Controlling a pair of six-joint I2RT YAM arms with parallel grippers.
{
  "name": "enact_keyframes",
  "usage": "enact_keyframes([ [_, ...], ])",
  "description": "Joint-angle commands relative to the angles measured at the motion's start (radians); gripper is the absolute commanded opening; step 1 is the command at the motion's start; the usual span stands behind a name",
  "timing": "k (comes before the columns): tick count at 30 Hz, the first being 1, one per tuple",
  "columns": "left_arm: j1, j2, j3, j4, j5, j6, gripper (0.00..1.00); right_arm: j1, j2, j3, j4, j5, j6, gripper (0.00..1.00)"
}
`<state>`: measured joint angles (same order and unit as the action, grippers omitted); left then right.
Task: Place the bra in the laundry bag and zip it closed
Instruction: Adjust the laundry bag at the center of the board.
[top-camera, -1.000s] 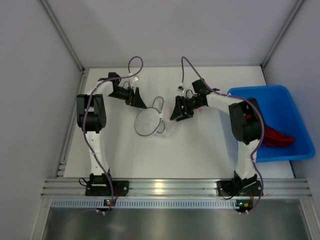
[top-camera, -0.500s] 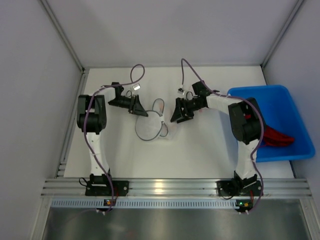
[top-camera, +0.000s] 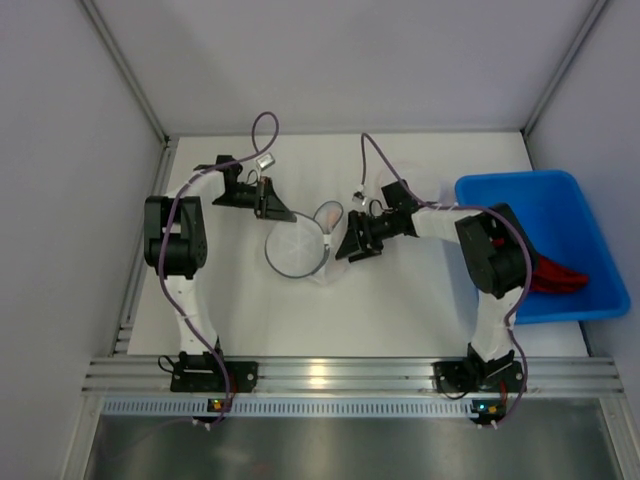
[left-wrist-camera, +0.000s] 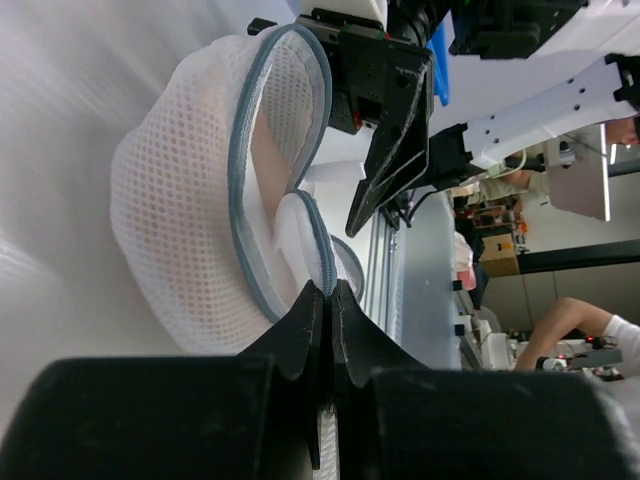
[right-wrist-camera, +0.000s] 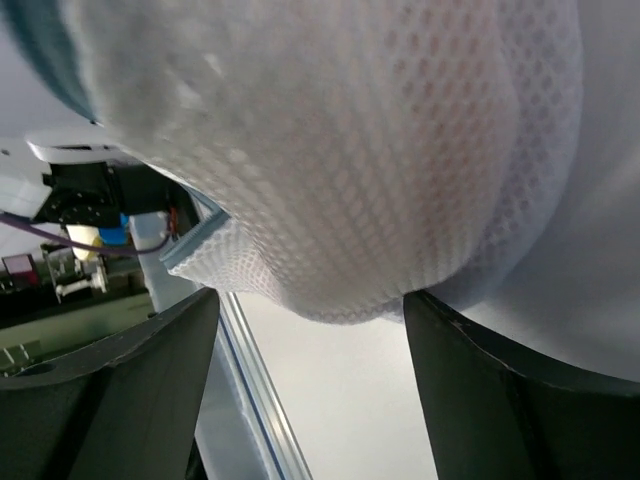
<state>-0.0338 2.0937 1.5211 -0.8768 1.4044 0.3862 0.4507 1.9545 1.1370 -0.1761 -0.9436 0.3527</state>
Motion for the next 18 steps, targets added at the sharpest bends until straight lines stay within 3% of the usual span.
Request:
enact_keyframes([
  [1,-0.011,-0.047,-0.015,-0.005,0.149,-0.052,0.00,0.045,-0.092,-0.058,0.276,-0.046,0.115,0.77],
  [5,-0.028,-0.046,-0.010,-0.005,0.231,-0.136,0.00,0.078,-0.131,-0.089,0.308,-0.058,0.141,0.79],
  [12,-0.031,-0.099,0.002,-0.005,0.260,-0.260,0.00,0.023,-0.212,-0.030,-0.067,-0.026,-0.174,0.79],
  [18,-0.031,-0.127,0.004,-0.005,0.265,-0.343,0.00,-0.020,-0.212,0.038,-0.154,-0.003,-0.259,0.79],
])
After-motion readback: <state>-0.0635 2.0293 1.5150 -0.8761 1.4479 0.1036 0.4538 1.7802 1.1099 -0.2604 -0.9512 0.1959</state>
